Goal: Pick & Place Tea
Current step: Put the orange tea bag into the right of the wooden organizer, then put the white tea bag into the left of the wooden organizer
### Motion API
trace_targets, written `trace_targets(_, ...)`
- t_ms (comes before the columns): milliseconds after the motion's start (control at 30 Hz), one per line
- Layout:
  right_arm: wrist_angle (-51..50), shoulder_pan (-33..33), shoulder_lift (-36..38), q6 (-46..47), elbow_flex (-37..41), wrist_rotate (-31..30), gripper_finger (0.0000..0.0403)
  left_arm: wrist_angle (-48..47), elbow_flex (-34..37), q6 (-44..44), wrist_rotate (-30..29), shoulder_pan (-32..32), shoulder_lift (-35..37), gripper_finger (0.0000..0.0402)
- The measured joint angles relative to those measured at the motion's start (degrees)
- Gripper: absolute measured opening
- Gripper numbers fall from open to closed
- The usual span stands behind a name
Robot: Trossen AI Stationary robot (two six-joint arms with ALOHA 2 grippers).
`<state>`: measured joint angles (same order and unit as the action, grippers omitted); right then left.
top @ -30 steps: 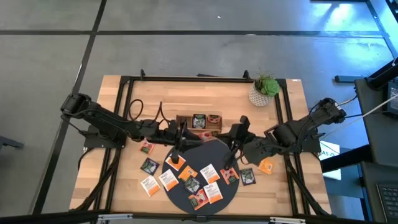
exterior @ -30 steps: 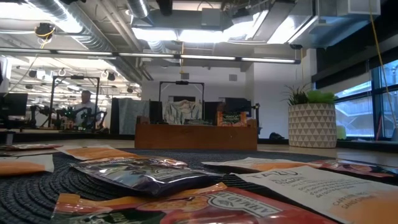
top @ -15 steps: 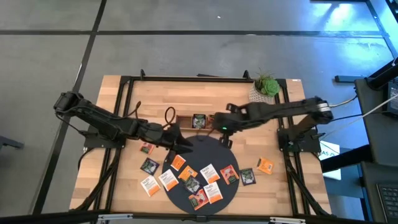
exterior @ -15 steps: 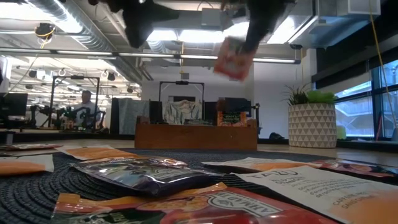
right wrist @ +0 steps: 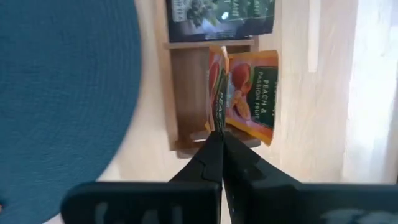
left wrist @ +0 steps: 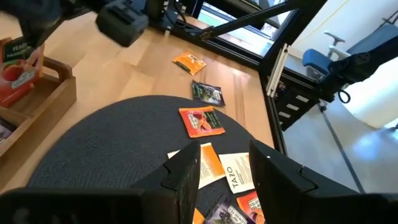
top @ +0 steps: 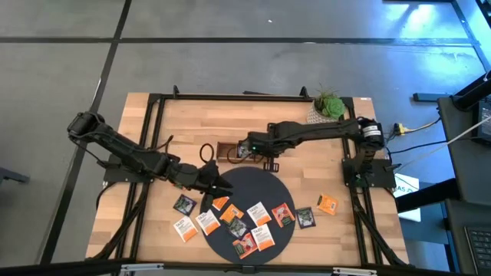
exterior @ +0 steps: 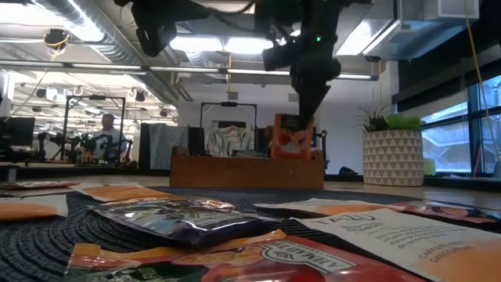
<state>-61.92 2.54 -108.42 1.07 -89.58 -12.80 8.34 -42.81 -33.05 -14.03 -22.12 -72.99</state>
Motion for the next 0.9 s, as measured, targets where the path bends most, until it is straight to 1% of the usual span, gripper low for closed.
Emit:
trace_targets(167, 0.08, 1.37, -1.73, -0.16, 0.00, -0.04, 0.0005, 0.00, 0.00, -0.29, -1.54, -0.73, 0.00, 0.0135)
trace_targets(533, 0.91, 2.17, -2.62, -0.09, 0.00, -0.30, 0.0009, -0.04, 0.00, -0.71, -1.54, -0.73, 0.00, 0.0135)
trace_targets(700, 0.90, 2.17, -2.62, 0.01, 0.00, -0.44, 0.0039, -0.07, 0.00, -0.71, -1.54, -0.73, 0.00, 0.0136)
trace_targets(900, 0.78, 2.17, -2.62, 1.61, 0.00, -6.52, 0.0081, -0.07, 0.00, -0.71, -1.54, -0.73, -0.02, 0.0132)
